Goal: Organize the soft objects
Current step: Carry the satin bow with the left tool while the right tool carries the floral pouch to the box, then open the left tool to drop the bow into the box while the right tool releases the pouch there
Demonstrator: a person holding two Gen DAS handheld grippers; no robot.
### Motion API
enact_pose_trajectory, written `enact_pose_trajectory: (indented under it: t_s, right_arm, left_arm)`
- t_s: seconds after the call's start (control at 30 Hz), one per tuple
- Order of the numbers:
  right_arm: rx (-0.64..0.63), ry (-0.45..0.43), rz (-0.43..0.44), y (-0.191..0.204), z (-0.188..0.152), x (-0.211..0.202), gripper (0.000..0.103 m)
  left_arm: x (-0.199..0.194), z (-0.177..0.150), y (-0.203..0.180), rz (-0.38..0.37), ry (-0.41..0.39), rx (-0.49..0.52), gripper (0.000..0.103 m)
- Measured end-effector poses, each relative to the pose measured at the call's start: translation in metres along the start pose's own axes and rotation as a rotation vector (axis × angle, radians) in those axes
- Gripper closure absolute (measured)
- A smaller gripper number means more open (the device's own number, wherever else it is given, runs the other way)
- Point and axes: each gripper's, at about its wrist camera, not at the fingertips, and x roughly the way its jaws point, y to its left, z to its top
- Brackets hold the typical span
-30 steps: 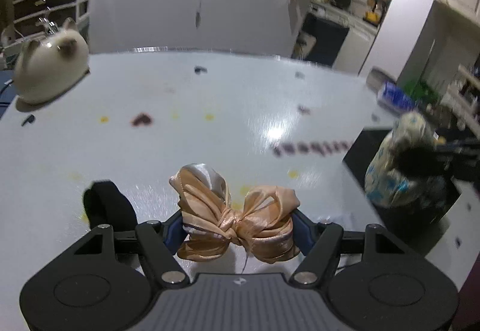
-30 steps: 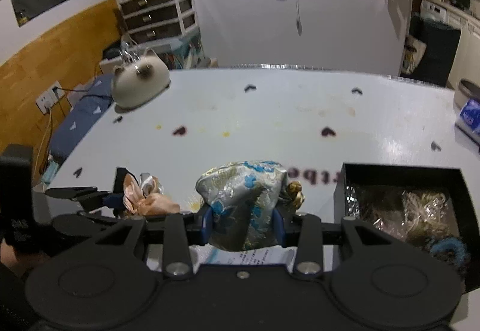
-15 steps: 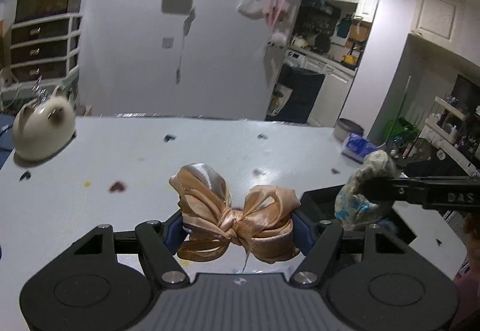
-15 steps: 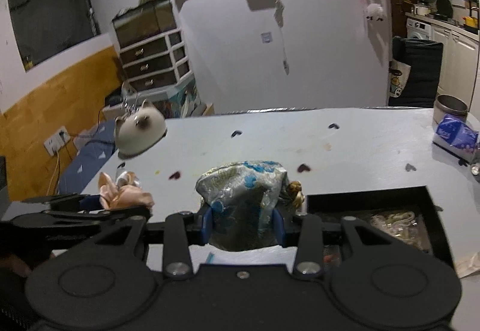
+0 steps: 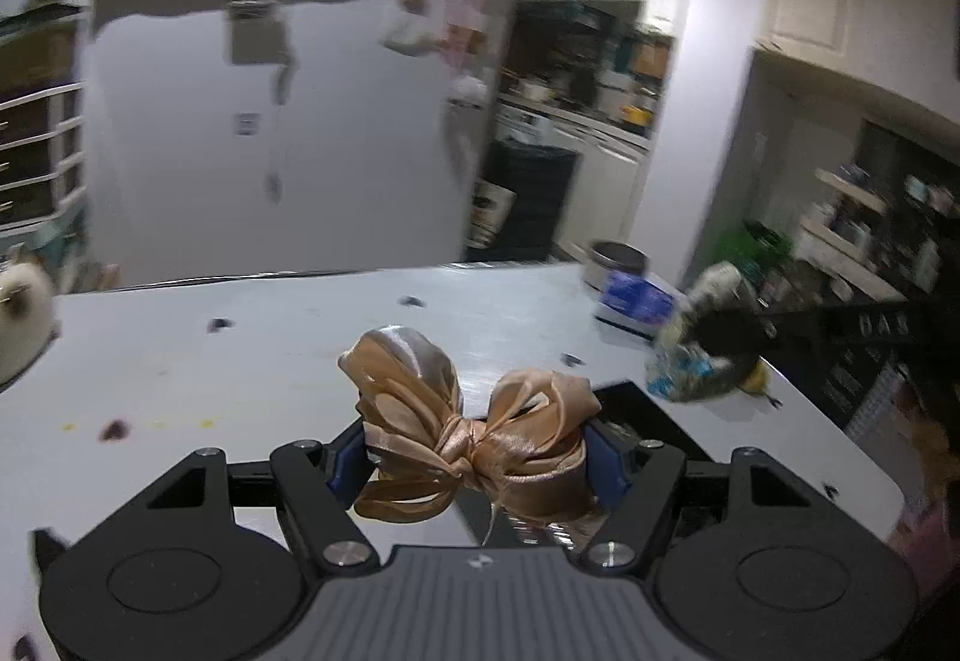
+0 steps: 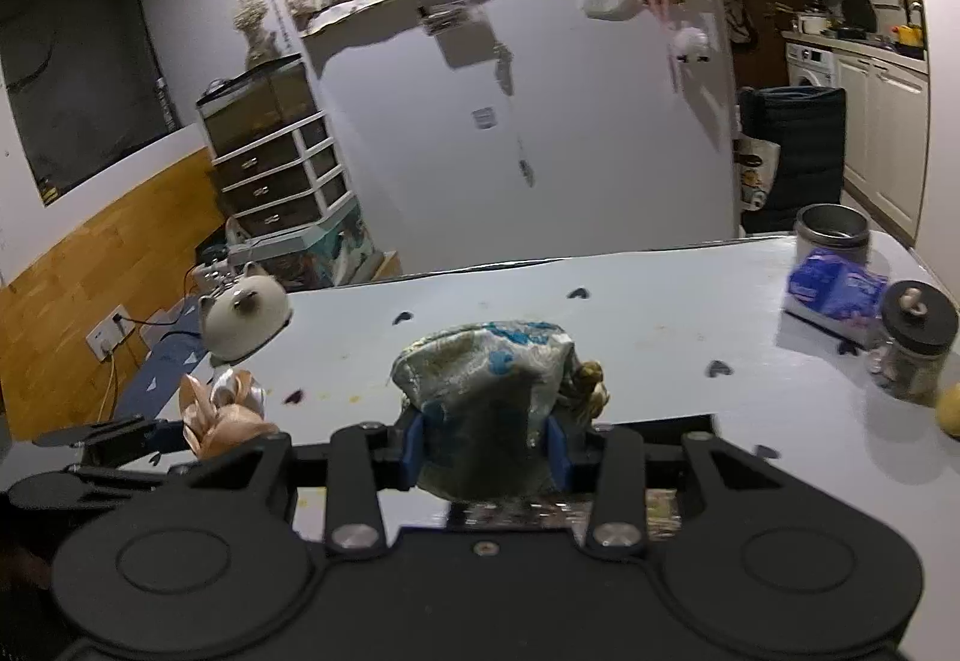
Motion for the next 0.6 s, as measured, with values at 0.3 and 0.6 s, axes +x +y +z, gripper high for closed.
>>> enact_pose_trajectory:
  t_s: [0.3, 0.6]
  right_arm:
    - [0.027, 0.016, -0.007, -0.062, -0.003, -0.02, 0.063]
    - [0.057, 0.028, -0.028, -0.104, -0.005, -0.029, 0.062]
  left_arm:
    - [0.08, -0.001, -0.049, -0.208, 0.211, 0.307, 0.032]
    - [0.159, -0.017, -0.079, -0.368, 0.449, 0.522, 0.032]
